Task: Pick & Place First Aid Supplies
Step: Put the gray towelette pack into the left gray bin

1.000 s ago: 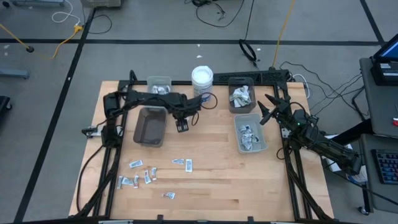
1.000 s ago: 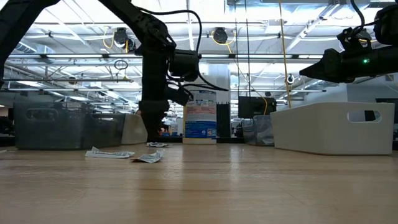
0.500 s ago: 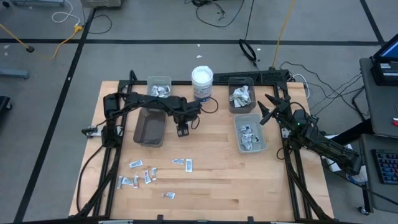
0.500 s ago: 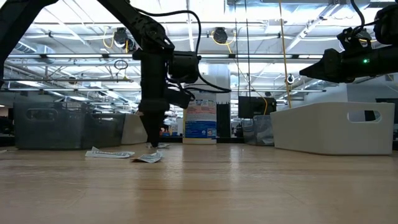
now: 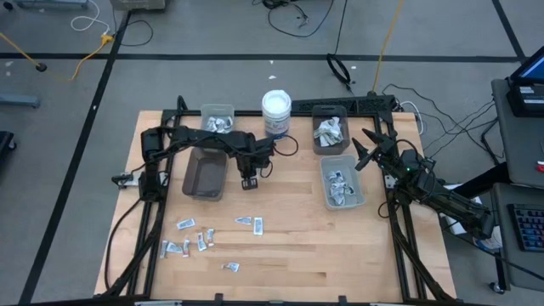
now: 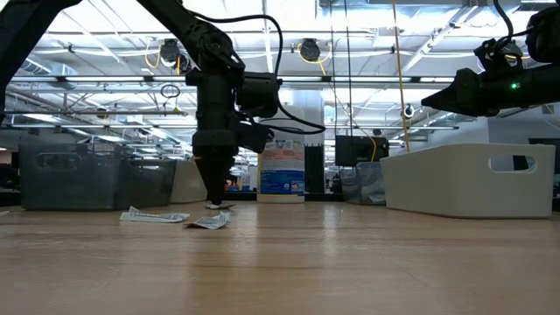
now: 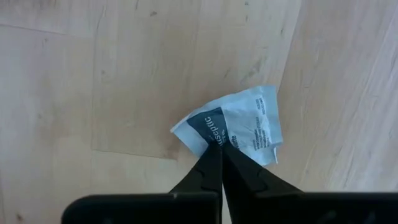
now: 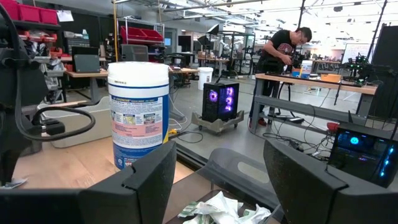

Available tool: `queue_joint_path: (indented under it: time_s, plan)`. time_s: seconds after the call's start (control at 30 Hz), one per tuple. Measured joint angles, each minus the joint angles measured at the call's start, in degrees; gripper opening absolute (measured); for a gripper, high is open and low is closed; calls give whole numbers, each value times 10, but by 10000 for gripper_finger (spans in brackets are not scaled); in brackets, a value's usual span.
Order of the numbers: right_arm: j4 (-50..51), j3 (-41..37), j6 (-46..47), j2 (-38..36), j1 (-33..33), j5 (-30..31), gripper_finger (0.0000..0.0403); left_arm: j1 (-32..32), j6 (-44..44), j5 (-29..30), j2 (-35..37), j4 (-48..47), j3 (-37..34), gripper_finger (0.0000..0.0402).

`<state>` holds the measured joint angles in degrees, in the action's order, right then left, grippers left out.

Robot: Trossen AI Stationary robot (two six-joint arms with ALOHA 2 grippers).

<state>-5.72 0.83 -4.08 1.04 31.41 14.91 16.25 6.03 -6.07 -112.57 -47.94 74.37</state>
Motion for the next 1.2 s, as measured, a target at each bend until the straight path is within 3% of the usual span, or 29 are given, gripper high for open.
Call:
queue_joint_path:
  time_s: [0.9, 1.2]
  plan:
    - [0, 0, 0, 0, 0, 0, 238, 50, -3, 16, 180, -110, 4, 0]
    - [0, 0, 0, 0, 0, 0, 238, 140, -34, 45, 217, -137, 4, 0]
